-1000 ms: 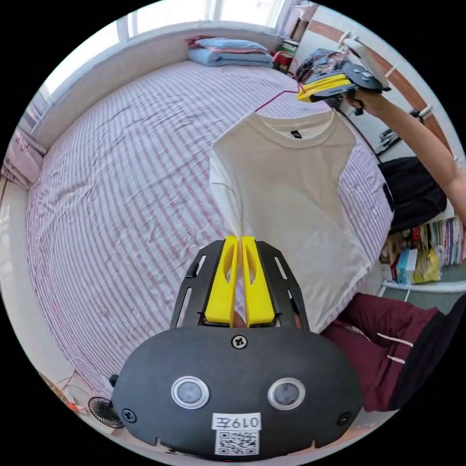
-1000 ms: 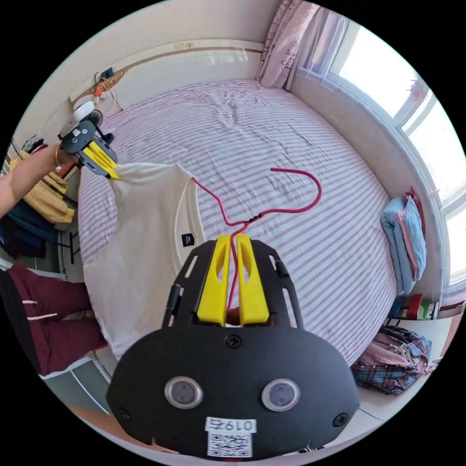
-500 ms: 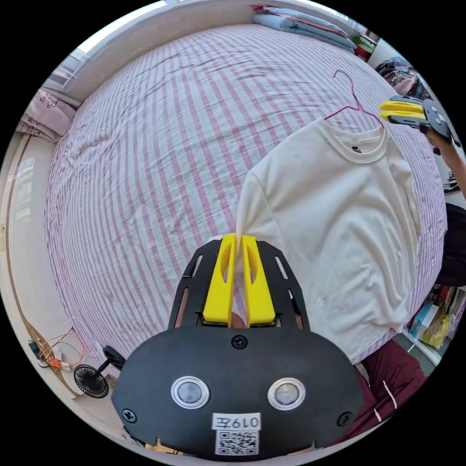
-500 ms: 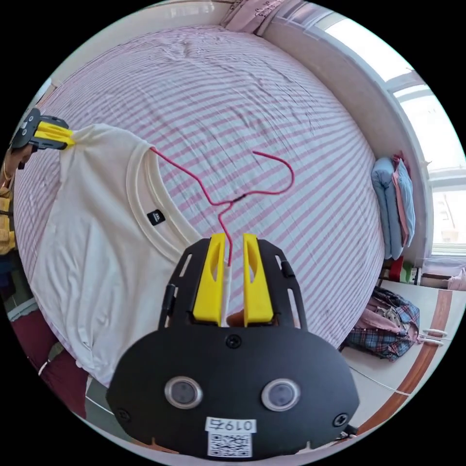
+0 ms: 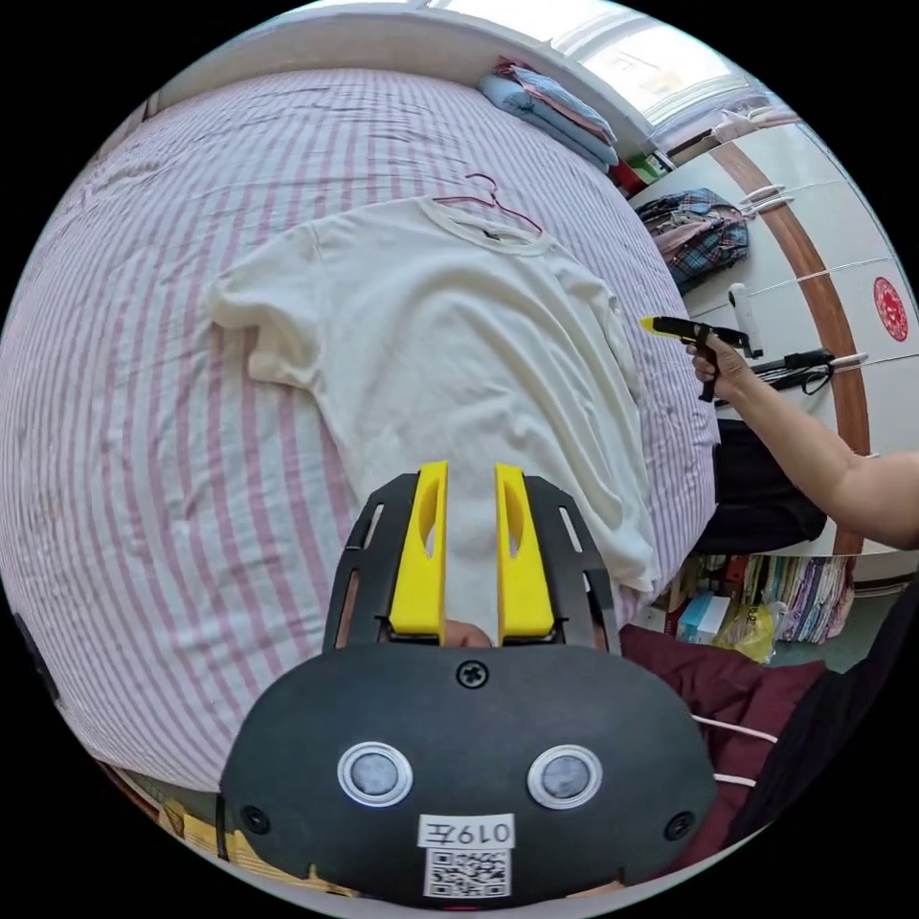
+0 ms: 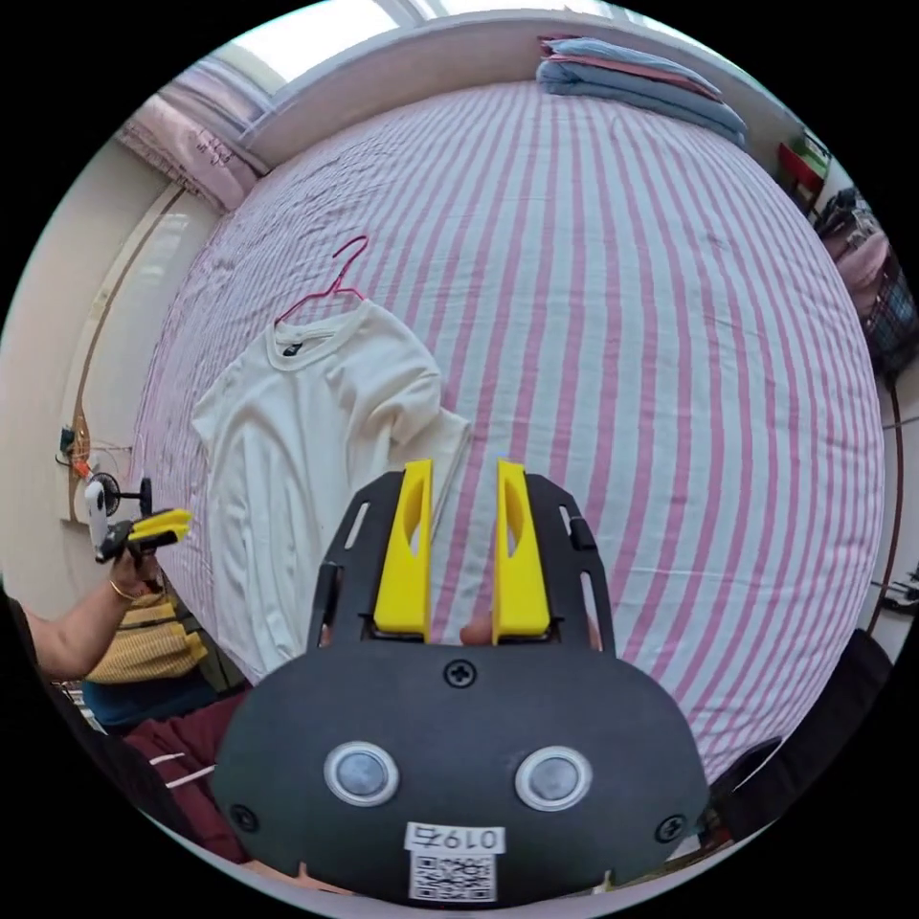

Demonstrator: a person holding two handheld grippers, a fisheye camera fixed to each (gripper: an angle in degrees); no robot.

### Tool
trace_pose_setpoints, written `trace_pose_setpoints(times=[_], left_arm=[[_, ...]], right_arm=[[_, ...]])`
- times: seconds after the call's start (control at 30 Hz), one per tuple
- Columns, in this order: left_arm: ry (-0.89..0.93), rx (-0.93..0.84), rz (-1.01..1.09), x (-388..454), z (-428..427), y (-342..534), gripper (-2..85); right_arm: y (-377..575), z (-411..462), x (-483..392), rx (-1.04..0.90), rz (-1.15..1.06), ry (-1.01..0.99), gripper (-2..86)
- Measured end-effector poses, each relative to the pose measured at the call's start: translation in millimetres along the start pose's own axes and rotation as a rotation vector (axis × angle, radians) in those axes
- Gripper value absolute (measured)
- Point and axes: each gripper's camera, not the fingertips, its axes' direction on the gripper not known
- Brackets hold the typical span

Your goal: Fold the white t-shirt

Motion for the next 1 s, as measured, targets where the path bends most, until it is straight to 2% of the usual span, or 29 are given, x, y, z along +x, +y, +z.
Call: trace_pose_setpoints(times=[0.2,0.3,0.4,0.57,0.67,0.73,0.83,1.0], left_arm=[[-0.018,-0.065,-0.026,34.4,30.0,17.8,2.3],[-0.089,-0.111,0.000,36.2,41.6,11.9,1.7],[-0.112,-0.140,0.029,37.5,45.8,9.6,1.4],[-0.101,-0.171,0.075,47.1,43.8,18.4,1.1],[-0.094,-0.145,0.094,57.9,35.4,19.9,1.0],[-0.119,-0.115,0.101,64.3,28.2,14.2,0.9],[-0.171,-0.068,0.115,69.6,25.8,-6.3,0.8],[-0.226,0.015,0.036,52.7,33.4,-57.5,0.6]], right_arm=[[-14.8,27.4,-5.9,-0.024,-0.036,0.034,8.2],[-12.2,34.1,-15.7,-0.051,-0.066,0.152,2.3],[-3.2,15.6,-10.8,-0.030,-0.073,0.147,-0.4],[23.3,-35.3,31.4,0.076,0.014,0.286,-0.7],[34.6,-50.5,62.6,0.057,0.084,0.205,-0.6],[44.6,-63.2,43.2,0.084,0.015,0.146,-0.8],[55.3,-52.7,-25.9,0.068,-0.176,0.195,-0.9],[66.5,-0.2,-102.9,0.022,-0.262,0.220,-0.9]])
